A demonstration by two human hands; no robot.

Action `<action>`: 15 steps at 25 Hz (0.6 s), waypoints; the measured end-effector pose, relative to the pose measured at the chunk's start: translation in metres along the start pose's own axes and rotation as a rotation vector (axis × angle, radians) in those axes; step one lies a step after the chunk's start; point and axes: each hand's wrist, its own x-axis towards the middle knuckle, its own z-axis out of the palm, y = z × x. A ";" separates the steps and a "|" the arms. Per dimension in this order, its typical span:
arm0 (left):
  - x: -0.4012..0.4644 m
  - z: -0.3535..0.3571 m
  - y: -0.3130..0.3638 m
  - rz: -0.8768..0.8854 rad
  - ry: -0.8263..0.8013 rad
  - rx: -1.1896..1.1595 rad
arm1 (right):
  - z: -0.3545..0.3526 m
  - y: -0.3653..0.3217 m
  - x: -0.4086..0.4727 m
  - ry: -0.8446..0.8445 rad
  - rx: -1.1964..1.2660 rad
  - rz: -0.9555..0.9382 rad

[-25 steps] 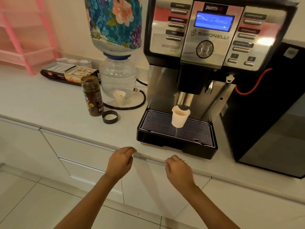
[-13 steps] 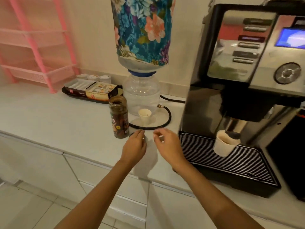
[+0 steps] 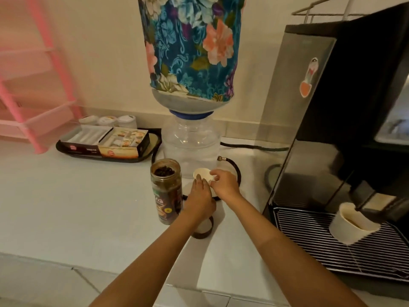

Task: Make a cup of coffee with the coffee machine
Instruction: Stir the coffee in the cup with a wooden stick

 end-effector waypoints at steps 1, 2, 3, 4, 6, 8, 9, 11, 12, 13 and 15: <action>0.005 0.001 -0.001 -0.009 -0.008 0.008 | 0.004 0.001 0.007 -0.015 -0.024 0.007; 0.010 0.002 -0.003 -0.012 -0.013 0.025 | 0.008 0.003 0.014 -0.028 -0.039 0.015; 0.013 0.005 -0.003 -0.013 -0.012 0.047 | 0.011 0.004 0.018 -0.036 -0.043 0.025; 0.017 0.007 -0.003 -0.009 -0.007 0.072 | 0.013 0.005 0.022 -0.040 -0.045 0.035; 0.021 0.011 -0.002 -0.022 0.006 0.089 | 0.016 0.008 0.025 -0.027 -0.052 0.024; 0.026 0.015 -0.002 -0.043 0.005 0.097 | 0.018 0.012 0.028 0.000 -0.039 0.004; 0.027 0.016 -0.003 -0.047 0.000 0.113 | 0.017 0.014 0.029 0.020 -0.017 0.004; 0.027 0.018 -0.003 -0.060 -0.013 0.132 | 0.015 0.017 0.030 0.066 0.052 0.024; 0.027 0.019 -0.004 -0.066 -0.009 0.134 | 0.014 0.018 0.029 0.093 0.094 0.032; 0.026 0.020 -0.004 -0.067 0.001 0.135 | 0.012 0.017 0.029 0.126 0.139 0.038; 0.023 0.019 -0.004 -0.060 0.022 0.126 | 0.009 0.017 0.027 0.201 0.238 0.056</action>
